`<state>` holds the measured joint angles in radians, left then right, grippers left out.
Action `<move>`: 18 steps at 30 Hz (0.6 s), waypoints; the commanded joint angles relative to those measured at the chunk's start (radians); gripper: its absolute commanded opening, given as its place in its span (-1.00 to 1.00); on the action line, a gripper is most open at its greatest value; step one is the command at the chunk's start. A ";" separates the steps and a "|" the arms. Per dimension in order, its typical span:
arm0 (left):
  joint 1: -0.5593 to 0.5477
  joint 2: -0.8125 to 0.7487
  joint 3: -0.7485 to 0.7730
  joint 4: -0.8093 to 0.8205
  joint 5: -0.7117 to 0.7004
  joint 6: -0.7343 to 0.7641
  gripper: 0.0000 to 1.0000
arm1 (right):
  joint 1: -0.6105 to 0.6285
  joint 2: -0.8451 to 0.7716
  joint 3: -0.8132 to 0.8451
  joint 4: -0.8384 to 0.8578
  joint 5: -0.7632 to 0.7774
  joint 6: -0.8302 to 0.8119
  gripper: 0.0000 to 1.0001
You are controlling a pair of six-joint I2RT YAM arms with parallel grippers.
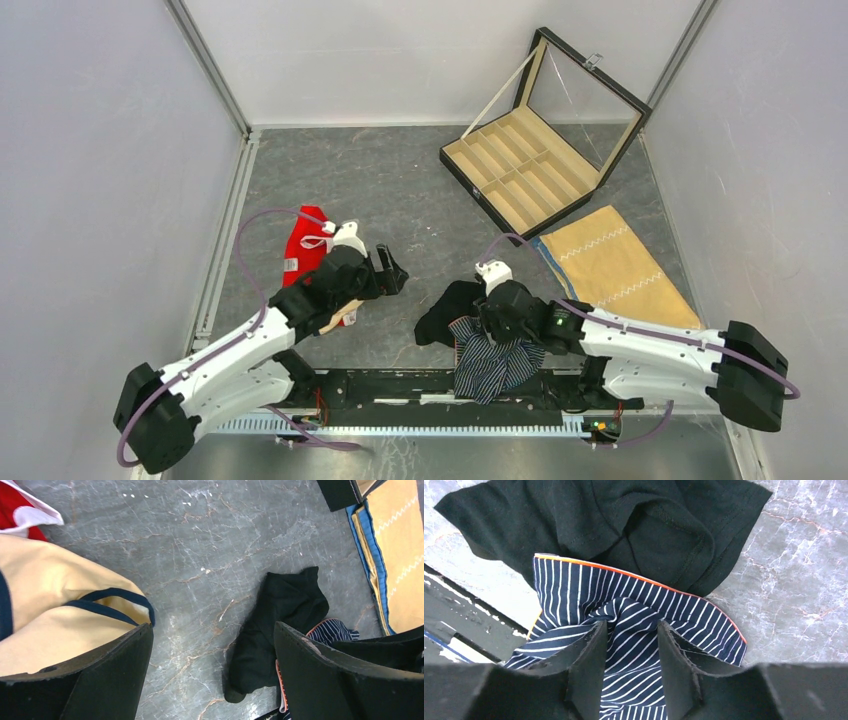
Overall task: Roll the underwear
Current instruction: Move the underwear to the corner of the board.
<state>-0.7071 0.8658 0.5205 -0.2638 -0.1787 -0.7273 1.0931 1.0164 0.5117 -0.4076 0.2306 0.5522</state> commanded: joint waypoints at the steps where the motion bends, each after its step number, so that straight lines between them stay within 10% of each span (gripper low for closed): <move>1: -0.035 0.024 0.002 0.079 -0.040 -0.047 0.91 | 0.007 0.009 0.009 0.064 0.078 0.038 -0.19; 6: -0.075 0.082 0.005 0.127 -0.028 -0.043 0.90 | 0.007 -0.054 0.084 -0.031 0.244 0.027 -0.98; 18: -0.286 0.383 0.094 0.237 -0.105 -0.031 0.92 | -0.035 -0.217 0.296 -0.315 0.589 -0.012 -1.00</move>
<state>-0.9474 1.1847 0.5545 -0.1093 -0.2276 -0.7357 1.0676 0.8410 0.7433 -0.6132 0.6762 0.5522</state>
